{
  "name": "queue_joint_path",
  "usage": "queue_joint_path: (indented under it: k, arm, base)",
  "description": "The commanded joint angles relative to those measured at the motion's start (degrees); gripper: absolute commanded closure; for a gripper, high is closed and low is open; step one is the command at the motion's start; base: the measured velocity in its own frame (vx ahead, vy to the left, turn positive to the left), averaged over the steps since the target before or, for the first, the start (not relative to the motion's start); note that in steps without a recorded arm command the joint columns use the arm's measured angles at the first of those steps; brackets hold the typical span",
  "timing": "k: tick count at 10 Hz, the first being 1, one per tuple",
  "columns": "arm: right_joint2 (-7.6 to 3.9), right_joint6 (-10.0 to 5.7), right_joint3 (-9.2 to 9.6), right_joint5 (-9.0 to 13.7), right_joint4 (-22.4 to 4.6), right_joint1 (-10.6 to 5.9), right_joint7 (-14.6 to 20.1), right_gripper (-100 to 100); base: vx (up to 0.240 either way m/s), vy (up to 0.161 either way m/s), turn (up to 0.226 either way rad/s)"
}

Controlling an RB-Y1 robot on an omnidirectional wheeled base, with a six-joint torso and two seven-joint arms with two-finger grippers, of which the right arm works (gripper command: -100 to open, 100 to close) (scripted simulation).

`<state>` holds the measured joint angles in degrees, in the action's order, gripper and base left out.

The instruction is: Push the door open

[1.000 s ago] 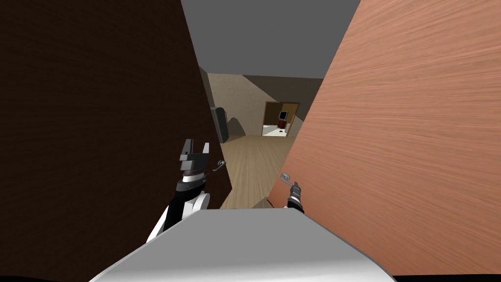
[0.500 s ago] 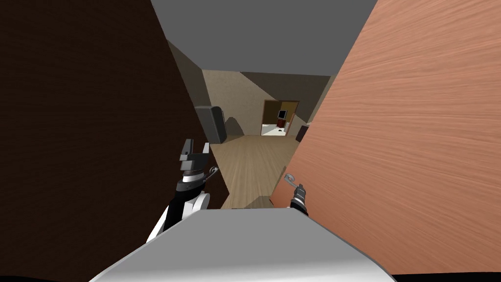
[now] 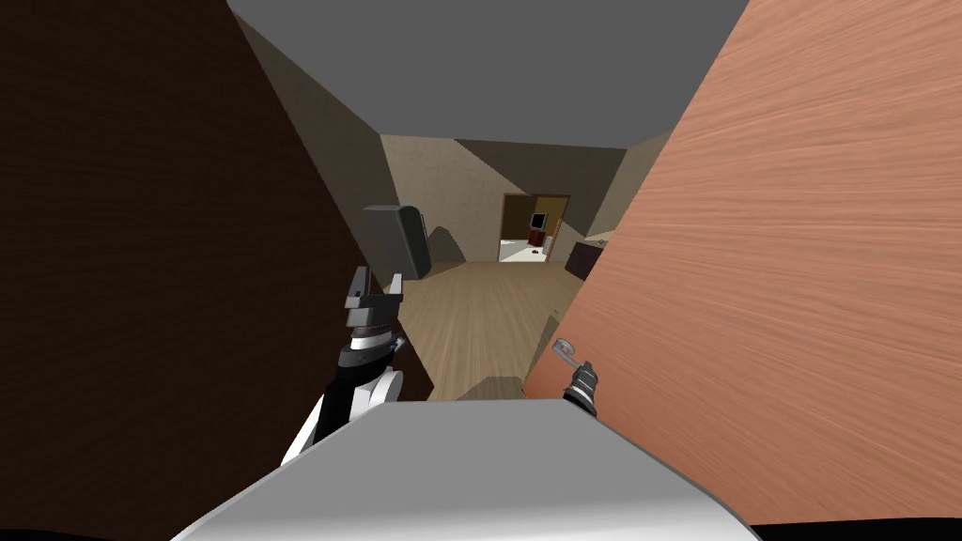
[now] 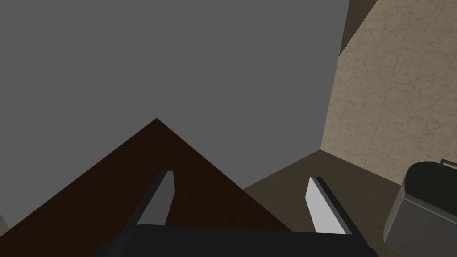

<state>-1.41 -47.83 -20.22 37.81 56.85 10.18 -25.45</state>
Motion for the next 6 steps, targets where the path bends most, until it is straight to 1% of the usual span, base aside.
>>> queue_joint_path:
  k: [1,2,3,6]
  arm:
    - [0.57,-0.73,-1.00,1.0,1.1,0.57,-0.7,100]
    - [0.85,-0.79,-1.20,1.2,1.2,0.65,-0.8,100]
    - [1.69,-0.98,-1.77,2.0,1.4,0.89,-1.2,100]
    - [3.48,-1.28,-2.69,3.2,1.7,1.28,-1.8,100]
  base:
    - [0.194,-0.027,-0.048]
    - [0.143,-0.005,-0.024]
    - [0.144,0.018,-0.034]
    - [0.163,0.007,-0.039]
